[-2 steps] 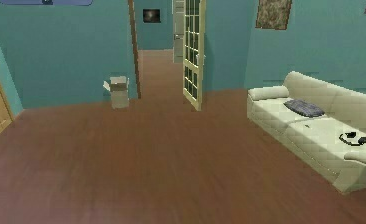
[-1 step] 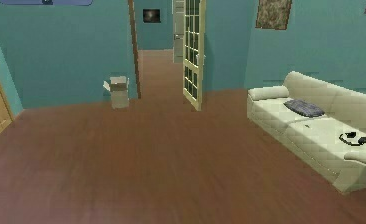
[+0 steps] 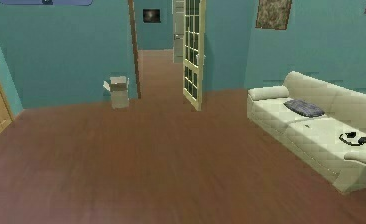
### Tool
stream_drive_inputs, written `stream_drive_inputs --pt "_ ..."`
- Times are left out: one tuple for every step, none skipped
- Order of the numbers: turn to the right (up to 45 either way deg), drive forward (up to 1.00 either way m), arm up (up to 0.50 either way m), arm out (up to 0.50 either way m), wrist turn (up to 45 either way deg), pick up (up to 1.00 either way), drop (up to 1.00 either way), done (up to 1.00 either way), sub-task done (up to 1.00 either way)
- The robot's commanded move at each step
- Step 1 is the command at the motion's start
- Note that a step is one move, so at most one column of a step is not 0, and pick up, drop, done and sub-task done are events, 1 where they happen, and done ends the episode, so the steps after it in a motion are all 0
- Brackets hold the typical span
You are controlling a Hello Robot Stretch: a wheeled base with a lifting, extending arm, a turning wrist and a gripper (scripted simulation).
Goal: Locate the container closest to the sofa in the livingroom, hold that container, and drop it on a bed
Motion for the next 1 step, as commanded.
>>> stream_drive_inputs --pt "0.0 0.0 0.0 0.0 -45.0 0.0 0.0 0.0 0.0"
